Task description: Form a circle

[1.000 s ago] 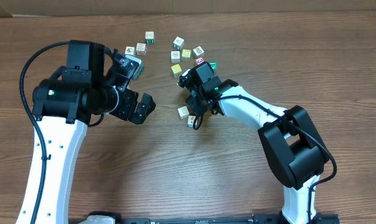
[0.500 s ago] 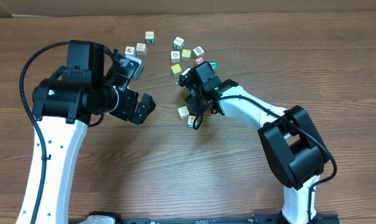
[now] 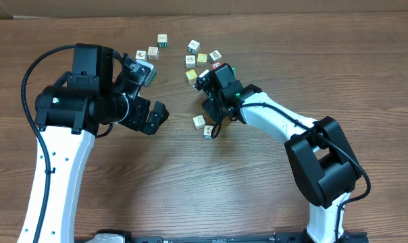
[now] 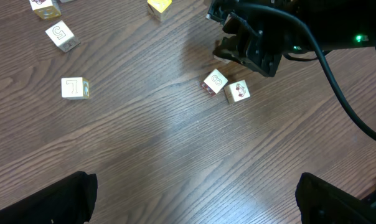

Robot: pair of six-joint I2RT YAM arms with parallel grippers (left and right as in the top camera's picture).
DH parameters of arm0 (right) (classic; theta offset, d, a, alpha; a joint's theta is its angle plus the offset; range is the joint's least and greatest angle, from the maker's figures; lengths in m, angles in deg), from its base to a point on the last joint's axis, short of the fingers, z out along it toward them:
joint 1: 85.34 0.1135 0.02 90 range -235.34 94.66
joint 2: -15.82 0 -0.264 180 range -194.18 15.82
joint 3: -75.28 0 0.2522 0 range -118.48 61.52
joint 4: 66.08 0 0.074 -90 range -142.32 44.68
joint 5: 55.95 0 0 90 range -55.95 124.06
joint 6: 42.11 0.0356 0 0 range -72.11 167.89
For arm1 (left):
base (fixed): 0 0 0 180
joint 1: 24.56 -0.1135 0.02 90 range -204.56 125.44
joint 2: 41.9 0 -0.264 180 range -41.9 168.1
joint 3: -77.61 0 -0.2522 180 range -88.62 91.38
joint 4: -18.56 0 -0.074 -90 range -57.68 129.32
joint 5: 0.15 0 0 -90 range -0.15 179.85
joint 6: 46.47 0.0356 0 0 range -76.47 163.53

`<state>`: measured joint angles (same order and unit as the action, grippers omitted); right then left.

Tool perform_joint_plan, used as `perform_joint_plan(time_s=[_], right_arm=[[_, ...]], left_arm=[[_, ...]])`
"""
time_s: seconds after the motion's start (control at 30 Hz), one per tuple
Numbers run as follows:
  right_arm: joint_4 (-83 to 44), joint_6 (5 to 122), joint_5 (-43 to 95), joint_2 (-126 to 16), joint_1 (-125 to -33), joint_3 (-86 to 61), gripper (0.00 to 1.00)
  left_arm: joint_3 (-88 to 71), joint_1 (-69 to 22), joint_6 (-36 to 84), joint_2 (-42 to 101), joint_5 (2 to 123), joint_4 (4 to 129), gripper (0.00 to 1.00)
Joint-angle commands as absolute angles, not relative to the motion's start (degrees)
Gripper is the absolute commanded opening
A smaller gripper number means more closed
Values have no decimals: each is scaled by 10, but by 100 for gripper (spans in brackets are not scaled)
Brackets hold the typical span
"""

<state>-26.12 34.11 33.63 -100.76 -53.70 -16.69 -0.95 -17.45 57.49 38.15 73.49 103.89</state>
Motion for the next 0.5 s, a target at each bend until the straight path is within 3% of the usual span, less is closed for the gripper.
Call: perform_joint_plan(time_s=[0.0,0.47], right_arm=[[-261,344,340,-981,-539,-177,39],[-246,346,323,-981,-539,-176,33]], left_arm=[[-11,-174,588,385,724,1039,100],[-11,-174,588,385,724,1039,99]])
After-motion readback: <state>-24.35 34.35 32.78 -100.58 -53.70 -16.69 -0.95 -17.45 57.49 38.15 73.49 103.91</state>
